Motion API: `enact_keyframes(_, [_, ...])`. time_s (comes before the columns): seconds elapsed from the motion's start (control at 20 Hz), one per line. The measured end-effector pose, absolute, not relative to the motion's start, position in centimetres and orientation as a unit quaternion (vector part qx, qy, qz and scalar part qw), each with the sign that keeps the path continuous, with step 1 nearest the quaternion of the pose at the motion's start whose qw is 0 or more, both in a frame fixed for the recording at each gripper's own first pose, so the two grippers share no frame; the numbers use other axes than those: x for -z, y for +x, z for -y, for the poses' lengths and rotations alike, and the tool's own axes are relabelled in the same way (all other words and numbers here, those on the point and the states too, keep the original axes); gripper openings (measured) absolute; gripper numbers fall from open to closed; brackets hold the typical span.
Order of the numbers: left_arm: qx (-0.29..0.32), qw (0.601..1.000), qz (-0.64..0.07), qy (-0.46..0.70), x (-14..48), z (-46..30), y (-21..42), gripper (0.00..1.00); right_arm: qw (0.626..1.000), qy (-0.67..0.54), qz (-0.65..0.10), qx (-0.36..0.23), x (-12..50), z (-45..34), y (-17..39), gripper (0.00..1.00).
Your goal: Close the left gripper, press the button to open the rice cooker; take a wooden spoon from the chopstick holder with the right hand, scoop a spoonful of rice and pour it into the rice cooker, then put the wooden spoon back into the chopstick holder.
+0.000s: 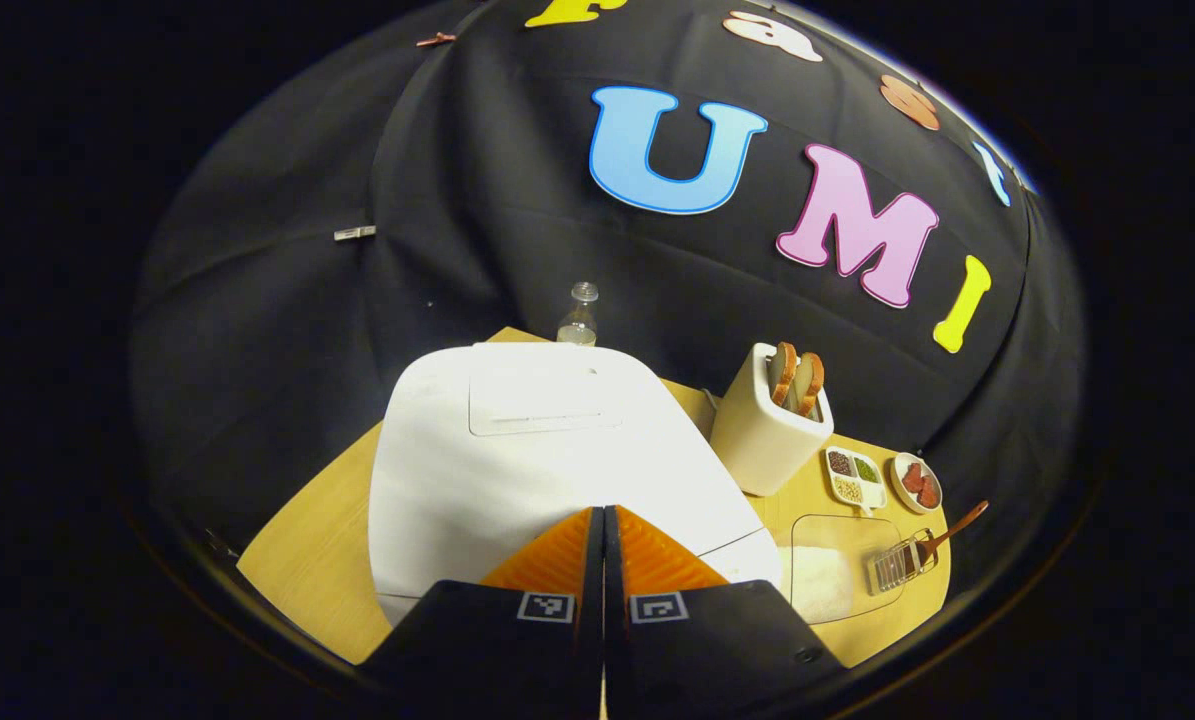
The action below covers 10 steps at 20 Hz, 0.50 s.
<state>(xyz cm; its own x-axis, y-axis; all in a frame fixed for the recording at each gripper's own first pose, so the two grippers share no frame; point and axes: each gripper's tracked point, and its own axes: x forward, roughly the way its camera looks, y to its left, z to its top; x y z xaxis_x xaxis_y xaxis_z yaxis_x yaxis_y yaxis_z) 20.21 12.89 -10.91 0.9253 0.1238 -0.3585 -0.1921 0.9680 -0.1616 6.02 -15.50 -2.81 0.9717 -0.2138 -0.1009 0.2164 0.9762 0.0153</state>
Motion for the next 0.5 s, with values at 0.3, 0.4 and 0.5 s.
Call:
enact_keyframes(0.3, [-0.084,0.973,-0.182,-0.119,11.67,-12.87,20.06,0.07,0.991,0.025,-0.059,0.115,3.63,16.06,5.79,0.98])
enact_keyframes(0.4, [-0.083,0.972,-0.180,-0.127,12.02,-12.72,20.20,0.07,0.991,0.025,-0.058,0.114,3.57,15.94,5.69,0.98])
enact_keyframes(0.5, [-0.084,0.972,-0.179,-0.127,11.55,-12.82,19.98,0.07,0.992,0.024,-0.059,0.111,3.71,15.95,5.69,0.98])
